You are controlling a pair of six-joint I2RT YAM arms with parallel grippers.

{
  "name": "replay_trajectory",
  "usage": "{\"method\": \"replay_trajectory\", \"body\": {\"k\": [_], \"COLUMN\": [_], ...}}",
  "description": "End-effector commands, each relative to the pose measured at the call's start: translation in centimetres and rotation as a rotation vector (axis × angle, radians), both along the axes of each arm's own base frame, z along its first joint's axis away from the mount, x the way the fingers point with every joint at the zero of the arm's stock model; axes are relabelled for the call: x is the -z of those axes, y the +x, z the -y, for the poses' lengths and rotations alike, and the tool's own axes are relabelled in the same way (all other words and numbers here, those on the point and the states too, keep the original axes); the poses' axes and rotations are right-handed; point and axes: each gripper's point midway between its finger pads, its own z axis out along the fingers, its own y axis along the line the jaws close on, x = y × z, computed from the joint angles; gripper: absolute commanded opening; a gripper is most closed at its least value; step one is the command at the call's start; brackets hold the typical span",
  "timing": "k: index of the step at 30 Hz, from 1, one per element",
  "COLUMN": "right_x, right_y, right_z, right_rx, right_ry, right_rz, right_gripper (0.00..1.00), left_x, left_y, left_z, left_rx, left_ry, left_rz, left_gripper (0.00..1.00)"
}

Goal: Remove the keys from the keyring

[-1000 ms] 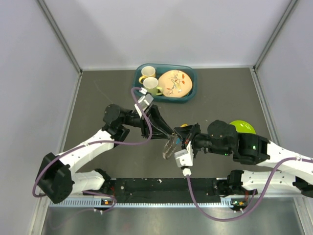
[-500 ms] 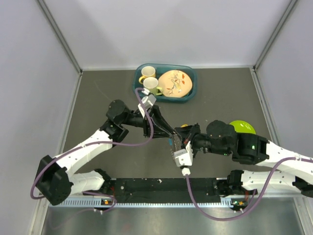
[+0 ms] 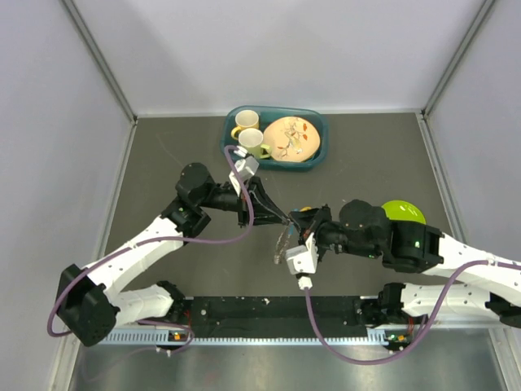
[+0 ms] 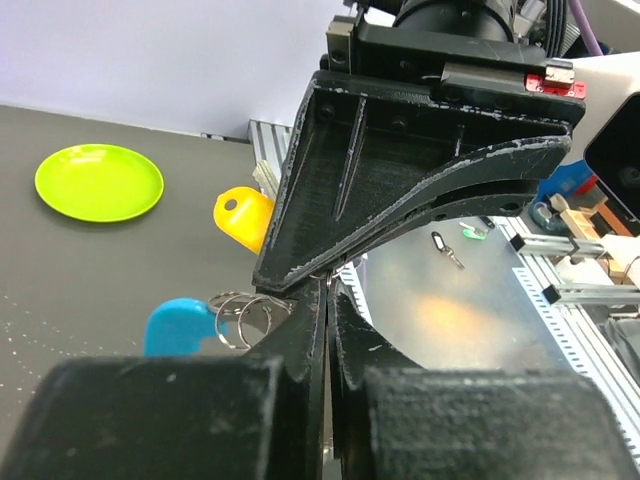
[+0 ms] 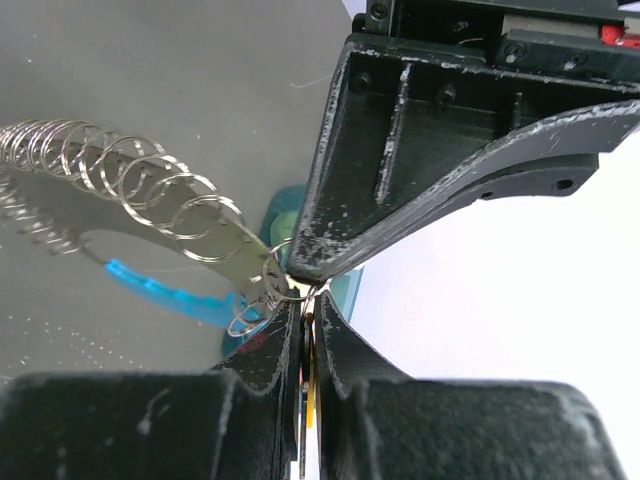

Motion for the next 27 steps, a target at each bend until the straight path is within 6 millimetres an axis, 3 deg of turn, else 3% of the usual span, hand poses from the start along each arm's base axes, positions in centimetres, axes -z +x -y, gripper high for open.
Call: {"method": "replay_trajectory", "body": {"k": [1,3,13,17,27], "right_x": [-2.8,-2.4,-2.1,-2.1,-2.4], "right_y": [-0.2,-0.5,-1.2,-1.1,-1.1], "right_z": [-0.1,0.2,1.0,1.0,1.2], "right_rx": [0.011,0.011,0.008,0.015,0.042], "right_ry": [0.132,0.145,0.220,0.246,0.320], "right_rz": [-0.020,-0.045,-0.085,-0.086,-0.125], "right_gripper": [0.00,0.00,0.00,0.00,0.00], "left_x": [-4.2,-5.6,-6.6,-7.8,-7.5], "left_y": [0.6,0.4,0.6,0.0,1.7], "left_z": [-0.7,-1.2,-1.7,-2.3,-2.6], "left_rx": [-0.022,-0.011,0.043,0.086,0.054], "left_ry": [-0.130,-0.197,-0.267,-0.350,-0.399], "left_rz": [-0.031,-0.008,-0.176,-0.192,-0.290], "left_gripper": [0.00,0.00,0.00,0.00,0.00]}}
